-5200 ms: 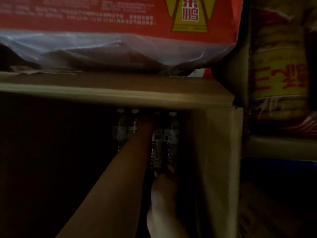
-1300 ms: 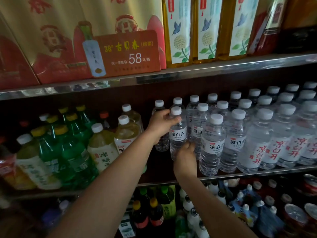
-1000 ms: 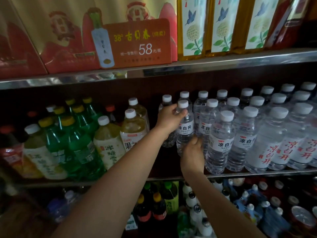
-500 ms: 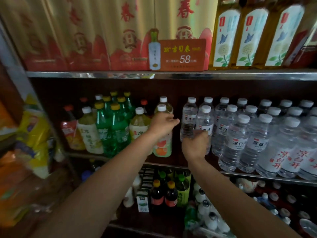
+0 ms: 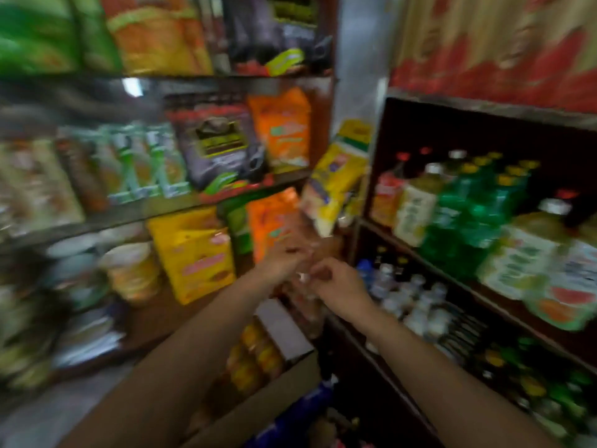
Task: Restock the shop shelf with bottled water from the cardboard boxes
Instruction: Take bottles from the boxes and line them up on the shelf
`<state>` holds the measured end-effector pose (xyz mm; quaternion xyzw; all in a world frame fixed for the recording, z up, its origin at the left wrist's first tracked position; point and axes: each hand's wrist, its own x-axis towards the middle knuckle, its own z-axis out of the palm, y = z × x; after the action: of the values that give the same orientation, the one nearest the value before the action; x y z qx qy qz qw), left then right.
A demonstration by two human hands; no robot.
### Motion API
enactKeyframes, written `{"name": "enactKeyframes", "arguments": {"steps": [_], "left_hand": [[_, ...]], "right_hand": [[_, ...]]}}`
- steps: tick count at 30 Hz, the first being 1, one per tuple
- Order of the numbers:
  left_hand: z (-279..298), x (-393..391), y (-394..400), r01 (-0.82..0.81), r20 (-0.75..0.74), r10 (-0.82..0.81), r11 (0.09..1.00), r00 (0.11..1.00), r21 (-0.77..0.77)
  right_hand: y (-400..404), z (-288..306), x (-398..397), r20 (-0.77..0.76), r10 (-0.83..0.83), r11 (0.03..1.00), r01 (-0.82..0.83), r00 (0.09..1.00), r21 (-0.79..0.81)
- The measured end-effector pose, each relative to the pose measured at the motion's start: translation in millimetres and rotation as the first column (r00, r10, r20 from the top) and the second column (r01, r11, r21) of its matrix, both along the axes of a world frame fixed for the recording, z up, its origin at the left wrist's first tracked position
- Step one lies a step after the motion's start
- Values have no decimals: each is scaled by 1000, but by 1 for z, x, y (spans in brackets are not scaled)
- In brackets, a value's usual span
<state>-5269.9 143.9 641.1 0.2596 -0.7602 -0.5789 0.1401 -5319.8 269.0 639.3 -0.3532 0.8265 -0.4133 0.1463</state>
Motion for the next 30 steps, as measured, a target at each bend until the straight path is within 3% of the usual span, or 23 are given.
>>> {"name": "enactKeyframes", "arguments": {"steps": [6,13,17,22,30], "left_hand": [[-78,199,-92,-455,169,429,873,887,174],[-185,385,-131,-757,352,671,582,653,296],[-256,449,-141,-802,451,667,441,593,402],[-353,484,-160,-828,622,547,369,560,421],[-531,477,-192,-814,714,392,315,580,488]], "right_hand": [[-115,-68,130,260,418,874,-463,871,146],[-191,-169,277,426,535,708,-662,729,245],[-212,-240,332,545,482,641,-701,686,314],[-231,-343,371,623,311,576,-664,718,477],[-243,-532,383,655,-81,564,-508,751,651]]}}
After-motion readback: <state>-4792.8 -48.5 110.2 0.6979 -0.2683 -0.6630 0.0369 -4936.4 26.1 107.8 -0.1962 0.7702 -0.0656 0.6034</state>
